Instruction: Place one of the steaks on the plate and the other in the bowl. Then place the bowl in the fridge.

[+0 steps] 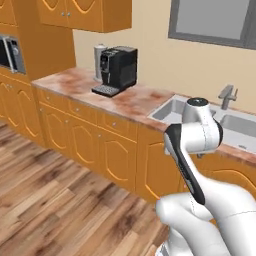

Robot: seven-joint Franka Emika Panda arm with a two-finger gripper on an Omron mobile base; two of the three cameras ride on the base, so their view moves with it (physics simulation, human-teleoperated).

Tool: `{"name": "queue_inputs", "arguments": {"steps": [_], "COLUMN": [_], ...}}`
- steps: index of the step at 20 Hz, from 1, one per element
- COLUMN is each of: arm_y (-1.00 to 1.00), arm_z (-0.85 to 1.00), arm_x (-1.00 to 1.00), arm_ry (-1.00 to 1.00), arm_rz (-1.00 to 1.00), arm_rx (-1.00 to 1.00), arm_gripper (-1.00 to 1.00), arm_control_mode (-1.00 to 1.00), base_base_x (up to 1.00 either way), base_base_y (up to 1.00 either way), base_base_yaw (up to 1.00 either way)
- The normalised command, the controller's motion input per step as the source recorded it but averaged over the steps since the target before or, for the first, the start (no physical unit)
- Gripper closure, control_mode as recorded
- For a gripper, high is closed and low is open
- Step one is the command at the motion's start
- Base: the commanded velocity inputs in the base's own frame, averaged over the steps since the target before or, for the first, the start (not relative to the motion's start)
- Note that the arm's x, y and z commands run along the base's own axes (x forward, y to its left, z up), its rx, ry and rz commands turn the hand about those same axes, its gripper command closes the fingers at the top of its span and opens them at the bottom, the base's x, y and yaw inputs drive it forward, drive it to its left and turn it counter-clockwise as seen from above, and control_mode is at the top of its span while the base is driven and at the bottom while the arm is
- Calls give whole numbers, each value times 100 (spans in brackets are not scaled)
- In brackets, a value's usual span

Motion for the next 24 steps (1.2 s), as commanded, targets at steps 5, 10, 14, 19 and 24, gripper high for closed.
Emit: {"name": "queue_inputs", "arguments": {"steps": [5, 10, 14, 19, 24], "arm_y": [0, 0, 0, 0, 0], "arm_z": [0, 0, 0, 0, 0], "arm_x": [0, 0, 0, 0, 0], "arm_ry": [0, 0, 0, 0, 0], "arm_rz": [0, 0, 0, 0, 0], "arm_rx": [0, 0, 0, 0, 0], "arm_gripper": [-100, -100, -100, -100, -100], "arm_control_mode": [100, 100, 100, 100, 100], "base_base_x": [96, 97, 100, 100, 100], "base_base_y": [85, 54, 10, 0, -21], "base_base_yaw": [37, 51, 52, 55, 32]}}
